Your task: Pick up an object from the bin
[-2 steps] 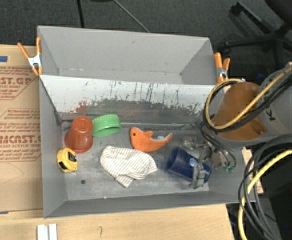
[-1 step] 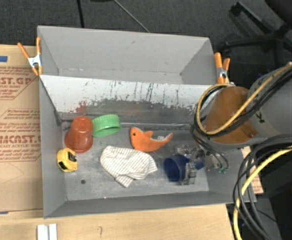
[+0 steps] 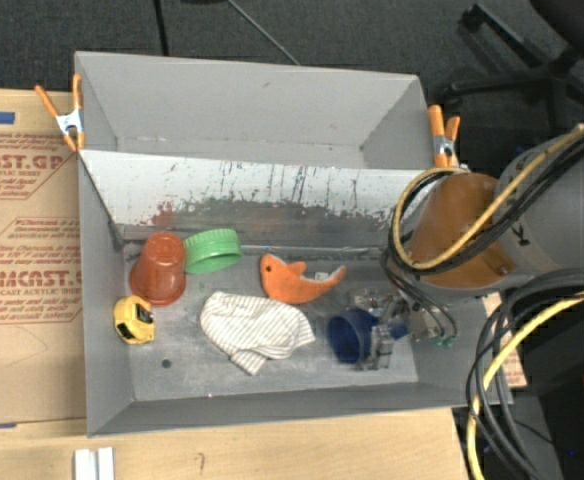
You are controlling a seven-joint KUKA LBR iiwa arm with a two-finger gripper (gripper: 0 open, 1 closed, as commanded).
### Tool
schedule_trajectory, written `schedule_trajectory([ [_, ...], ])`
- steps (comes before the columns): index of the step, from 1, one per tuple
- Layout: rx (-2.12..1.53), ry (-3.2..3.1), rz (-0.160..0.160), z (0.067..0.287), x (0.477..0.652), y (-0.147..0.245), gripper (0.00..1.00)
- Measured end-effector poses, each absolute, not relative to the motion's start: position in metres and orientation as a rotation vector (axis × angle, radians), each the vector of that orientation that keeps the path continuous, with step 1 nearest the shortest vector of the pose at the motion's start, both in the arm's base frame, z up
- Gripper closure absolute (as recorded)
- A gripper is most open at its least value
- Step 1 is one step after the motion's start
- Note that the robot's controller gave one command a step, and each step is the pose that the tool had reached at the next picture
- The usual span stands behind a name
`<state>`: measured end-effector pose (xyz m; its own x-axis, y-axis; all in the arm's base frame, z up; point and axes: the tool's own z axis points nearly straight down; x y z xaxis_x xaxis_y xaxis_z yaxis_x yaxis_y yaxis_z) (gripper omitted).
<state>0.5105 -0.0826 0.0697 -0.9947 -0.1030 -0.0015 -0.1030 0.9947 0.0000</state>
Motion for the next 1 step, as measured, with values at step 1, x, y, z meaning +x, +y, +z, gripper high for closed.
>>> schedule_trajectory([
  [1, -0.176, 3.129, -0.003, 0.2424, 0.5213, -0.1011, 1.00],
])
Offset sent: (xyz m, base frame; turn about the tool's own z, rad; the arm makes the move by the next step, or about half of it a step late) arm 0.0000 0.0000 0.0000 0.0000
